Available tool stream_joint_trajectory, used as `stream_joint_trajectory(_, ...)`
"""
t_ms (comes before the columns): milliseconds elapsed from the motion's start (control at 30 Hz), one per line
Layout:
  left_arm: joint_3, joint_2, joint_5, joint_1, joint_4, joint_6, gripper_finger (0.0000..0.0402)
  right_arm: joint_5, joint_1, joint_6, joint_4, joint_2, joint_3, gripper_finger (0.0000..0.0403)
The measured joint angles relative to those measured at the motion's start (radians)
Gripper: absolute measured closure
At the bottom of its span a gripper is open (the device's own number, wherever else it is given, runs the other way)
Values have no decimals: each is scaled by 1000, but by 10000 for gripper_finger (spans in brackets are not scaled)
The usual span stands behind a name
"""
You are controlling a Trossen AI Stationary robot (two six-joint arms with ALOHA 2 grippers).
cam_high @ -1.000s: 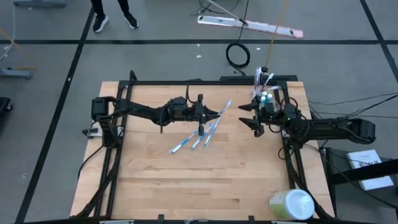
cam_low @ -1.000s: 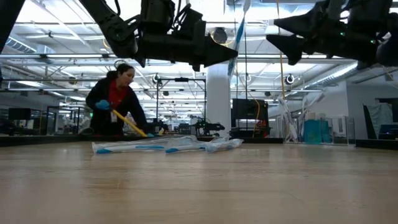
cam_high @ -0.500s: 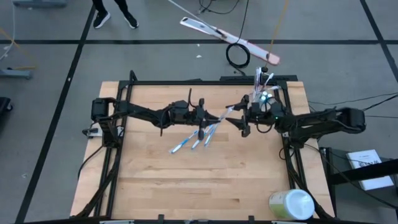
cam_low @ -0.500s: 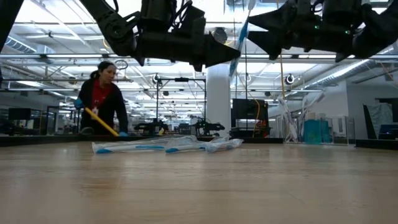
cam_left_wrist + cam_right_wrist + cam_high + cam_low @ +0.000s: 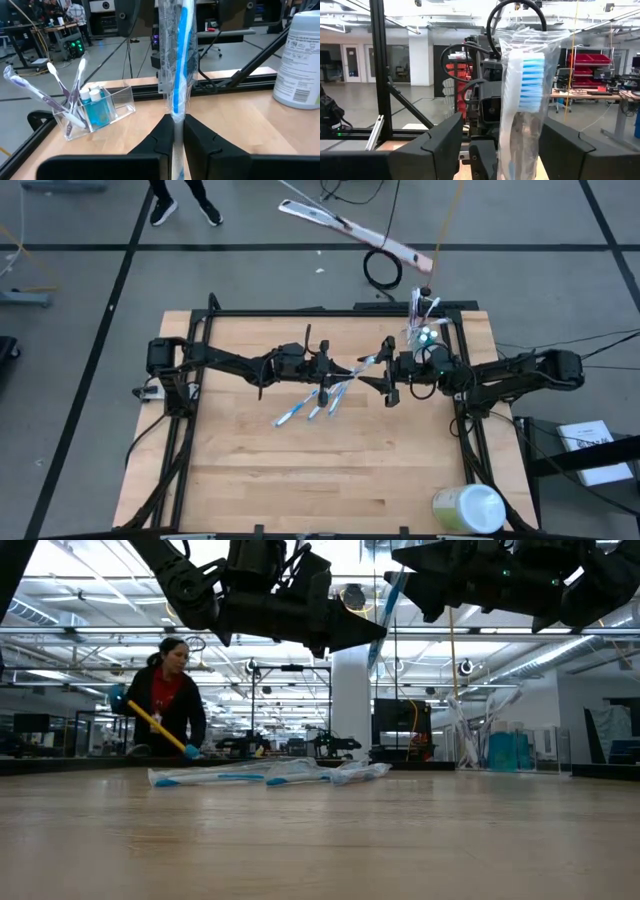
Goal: Pick & Place toothbrushing station
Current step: Put the blue toothbrush into the right of the transparent organizer
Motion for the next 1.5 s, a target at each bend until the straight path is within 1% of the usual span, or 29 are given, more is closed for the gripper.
stream_joint_trajectory(133,0,0,0,0,0,-1,371,0,0,-12,-8,0,0,195)
stream_joint_trajectory(300,0,0,0,0,0,0,379,0,0,-12,-7,0,0,213)
stream_joint_trajectory(567,0,0,-1,0,0,-2,368,0,0,-13,-8,0,-1,238)
stream_joint_trajectory(733,0,0,-1,1,0,-2,378,0,0,-16,-8,0,-1,253)
stream_joint_trajectory(933,0,0,-1,1,0,-4,368,0,0,-17,-8,0,-1,267)
stream_joint_trajectory(1167,0,0,-1,1,0,-4,377,0,0,-24,-8,0,-1,283)
stream_joint_trajectory(1367,0,0,-1,0,0,-4,368,0,0,-30,-8,0,-1,301)
stream_joint_trajectory(1500,0,0,-1,0,0,-3,371,0,0,-42,-8,0,-1,314)
